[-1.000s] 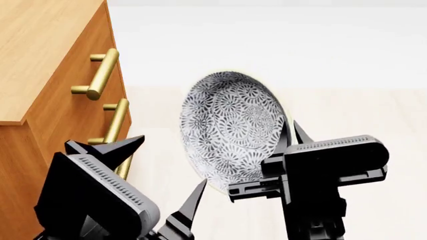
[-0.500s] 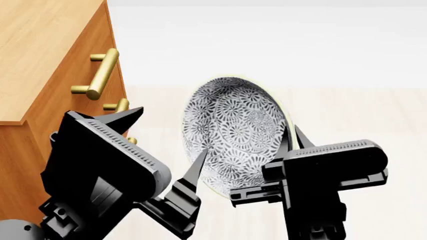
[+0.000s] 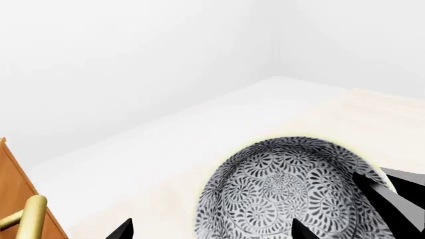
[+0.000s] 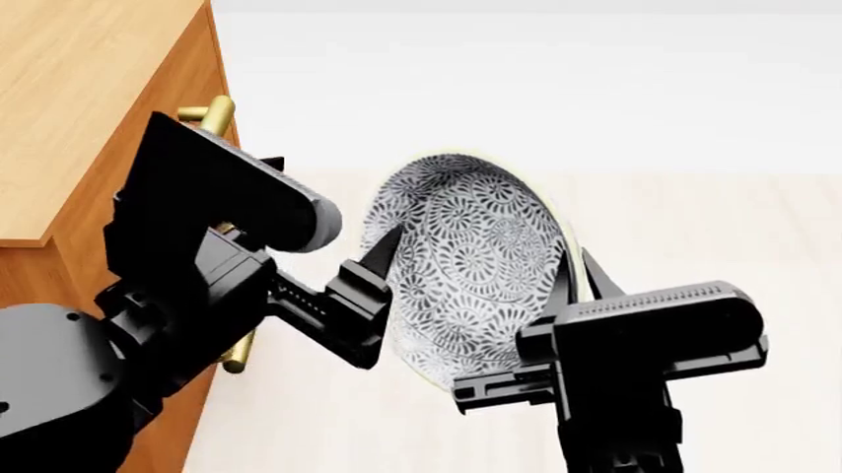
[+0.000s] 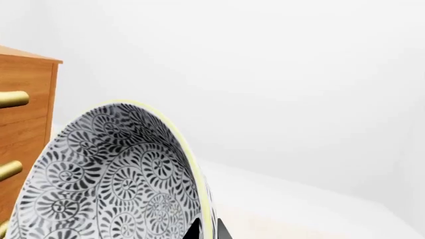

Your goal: Put the bowl on top of the cabinet.

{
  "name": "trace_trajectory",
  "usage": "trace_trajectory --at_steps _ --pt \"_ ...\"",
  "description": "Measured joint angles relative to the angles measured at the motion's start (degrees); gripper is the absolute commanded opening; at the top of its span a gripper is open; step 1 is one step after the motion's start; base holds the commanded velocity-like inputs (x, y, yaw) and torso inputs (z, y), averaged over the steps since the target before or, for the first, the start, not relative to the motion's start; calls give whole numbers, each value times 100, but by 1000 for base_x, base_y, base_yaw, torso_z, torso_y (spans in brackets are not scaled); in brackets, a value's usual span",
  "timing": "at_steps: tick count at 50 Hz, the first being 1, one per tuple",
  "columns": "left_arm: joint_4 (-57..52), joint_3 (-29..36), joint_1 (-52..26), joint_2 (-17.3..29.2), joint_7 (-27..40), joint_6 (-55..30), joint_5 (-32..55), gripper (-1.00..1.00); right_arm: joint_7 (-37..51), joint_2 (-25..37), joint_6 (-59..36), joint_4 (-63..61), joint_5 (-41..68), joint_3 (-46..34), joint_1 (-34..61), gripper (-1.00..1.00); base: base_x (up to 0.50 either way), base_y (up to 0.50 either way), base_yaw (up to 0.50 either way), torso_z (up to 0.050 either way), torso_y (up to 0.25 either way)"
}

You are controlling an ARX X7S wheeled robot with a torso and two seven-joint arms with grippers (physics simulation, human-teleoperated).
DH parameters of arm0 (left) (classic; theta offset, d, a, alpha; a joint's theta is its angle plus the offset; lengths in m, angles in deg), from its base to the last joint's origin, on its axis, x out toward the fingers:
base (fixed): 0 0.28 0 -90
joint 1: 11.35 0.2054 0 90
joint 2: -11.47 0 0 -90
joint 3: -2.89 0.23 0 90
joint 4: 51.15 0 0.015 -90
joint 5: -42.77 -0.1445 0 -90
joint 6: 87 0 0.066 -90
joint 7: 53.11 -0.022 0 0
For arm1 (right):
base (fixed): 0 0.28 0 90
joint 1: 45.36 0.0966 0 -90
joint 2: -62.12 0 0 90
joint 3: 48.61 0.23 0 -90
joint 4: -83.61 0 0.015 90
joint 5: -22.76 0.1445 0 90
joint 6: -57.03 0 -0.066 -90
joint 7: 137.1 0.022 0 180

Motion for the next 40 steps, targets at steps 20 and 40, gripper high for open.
trace_trajectory --at_steps 20,40 --pt "836 -8 -297 -100 -240 76 59 100 -283 174 336 -110 306 178 -190 -100 0 0 0 0 0" --pt "877 -24 -249 -29 -127 70 115 100 -801 275 733 3 785 377 -363 -100 0 0 0 0 0"
